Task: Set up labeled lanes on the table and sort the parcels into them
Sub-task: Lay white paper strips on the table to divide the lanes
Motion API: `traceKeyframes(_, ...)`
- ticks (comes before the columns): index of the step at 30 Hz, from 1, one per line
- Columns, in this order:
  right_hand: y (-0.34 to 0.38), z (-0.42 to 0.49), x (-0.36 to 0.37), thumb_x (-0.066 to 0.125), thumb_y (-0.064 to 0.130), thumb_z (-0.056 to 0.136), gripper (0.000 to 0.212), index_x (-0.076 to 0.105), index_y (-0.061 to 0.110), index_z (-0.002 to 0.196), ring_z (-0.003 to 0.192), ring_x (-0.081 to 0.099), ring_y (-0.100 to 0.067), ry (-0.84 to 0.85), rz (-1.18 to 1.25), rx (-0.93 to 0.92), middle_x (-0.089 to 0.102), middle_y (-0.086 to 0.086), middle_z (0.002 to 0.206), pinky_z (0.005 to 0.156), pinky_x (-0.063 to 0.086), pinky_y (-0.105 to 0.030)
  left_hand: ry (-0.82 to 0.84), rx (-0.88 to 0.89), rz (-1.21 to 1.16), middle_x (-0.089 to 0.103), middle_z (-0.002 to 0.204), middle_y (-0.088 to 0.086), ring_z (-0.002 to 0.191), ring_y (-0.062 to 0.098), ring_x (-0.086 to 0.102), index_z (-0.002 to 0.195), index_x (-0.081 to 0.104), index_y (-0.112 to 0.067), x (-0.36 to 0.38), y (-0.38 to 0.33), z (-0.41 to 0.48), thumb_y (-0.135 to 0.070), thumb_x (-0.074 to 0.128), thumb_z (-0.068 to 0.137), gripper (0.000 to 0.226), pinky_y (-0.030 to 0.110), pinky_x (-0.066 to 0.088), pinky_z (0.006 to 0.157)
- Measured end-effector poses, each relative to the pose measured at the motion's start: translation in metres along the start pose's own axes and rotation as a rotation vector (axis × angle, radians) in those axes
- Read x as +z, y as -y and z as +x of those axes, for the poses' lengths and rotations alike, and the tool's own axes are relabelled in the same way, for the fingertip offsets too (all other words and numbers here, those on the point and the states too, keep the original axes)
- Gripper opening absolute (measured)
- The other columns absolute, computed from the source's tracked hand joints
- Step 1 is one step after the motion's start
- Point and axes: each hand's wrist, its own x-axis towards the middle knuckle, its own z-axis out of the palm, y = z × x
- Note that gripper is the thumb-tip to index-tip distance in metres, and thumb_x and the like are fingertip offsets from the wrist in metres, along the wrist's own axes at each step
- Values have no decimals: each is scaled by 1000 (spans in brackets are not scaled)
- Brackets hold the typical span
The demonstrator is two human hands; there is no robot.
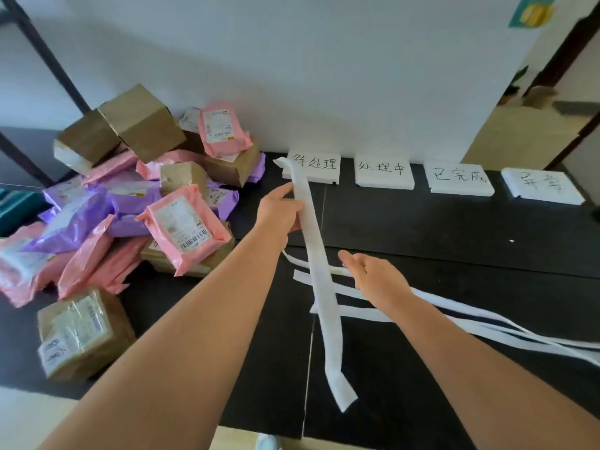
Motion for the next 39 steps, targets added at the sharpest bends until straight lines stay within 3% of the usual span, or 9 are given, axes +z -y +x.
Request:
traceKeyframes(5, 38, 11, 24, 39, 34, 105, 34, 63, 12, 97, 77, 61, -20, -101, 197, 82, 66, -8, 88, 69, 47, -32, 60, -65, 175, 66, 99, 1, 87, 16, 68, 122, 62, -16, -58, 5, 5, -5, 62, 93, 31, 25, 56, 63)
traceKeyframes(9, 66, 27, 33, 45, 31, 102, 26, 65, 14, 106, 78, 60, -16, -128, 318, 127, 67, -2, 92, 72, 50, -33, 93, -147, 249, 67, 109, 4, 89, 16, 68, 109, 64, -20, -82, 26, 7, -9, 66, 92, 20, 24, 57, 64)
traceKeyframes(12, 91, 44, 34, 44, 29, 103, 24, 63, 21, 114, 94, 64, -20, -130, 517, 127, 67, 0, 101, 88, 54, -40, 106, -177, 277, 66, 112, 5, 95, 18, 68, 109, 65, -21, -87, 42, 7, -11, 66, 92, 19, 29, 60, 75)
traceKeyframes(16, 119, 72, 32, 41, 26, 105, 40, 47, 23, 144, 101, 63, -16, -48, 622, 113, 65, -2, 117, 94, 52, -34, 78, -173, 354, 63, 113, 2, 98, 18, 64, 115, 64, -23, -84, 57, 6, -11, 64, 94, 24, 36, 57, 90)
traceKeyframes(25, 140, 129, 32, 52, 6, 98, 36, 60, 20, 130, 85, 66, -7, -13, 776, 123, 67, -4, 115, 67, 52, -20, -90, -89, 509, 59, 102, -5, 81, 9, 57, 125, 59, -24, -79, 71, 20, -14, 57, 97, 30, 28, 50, 76)
traceKeyframes(29, 141, 155, 42, 56, 1, 93, 45, 60, 24, 131, 89, 68, -11, 18, 783, 129, 67, -6, 116, 71, 55, -26, -129, -81, 543, 58, 103, -8, 73, 3, 53, 130, 59, -24, -80, 82, 39, -15, 54, 98, 34, 20, 46, 65)
traceKeyframes(31, 143, 171, 52, 56, -3, 90, 53, 59, 26, 134, 85, 67, -12, 38, 781, 129, 65, -6, 119, 69, 55, -27, -138, -81, 556, 59, 105, -8, 77, 3, 55, 133, 57, -24, -81, 88, 50, -16, 51, 100, 35, 18, 45, 63)
traceKeyframes(35, 147, 206, 80, 56, -9, 86, 62, 59, 29, 135, 85, 68, -17, 32, 753, 182, 64, -4, 119, 64, 52, -23, -186, -109, 645, 63, 122, -1, 102, 17, 65, 140, 49, -24, -83, 103, 71, -18, 45, 102, 39, 36, 57, 87)
traceKeyframes(39, 150, 234, 108, 52, -12, 88, 65, 59, 32, 136, 85, 68, -20, 43, 689, 221, 62, -8, 128, 69, 55, -27, -196, -86, 731, 58, 132, 1, 115, 16, 61, 149, 34, -26, -89, 122, 88, -13, 47, 100, 52, 33, 52, 96)
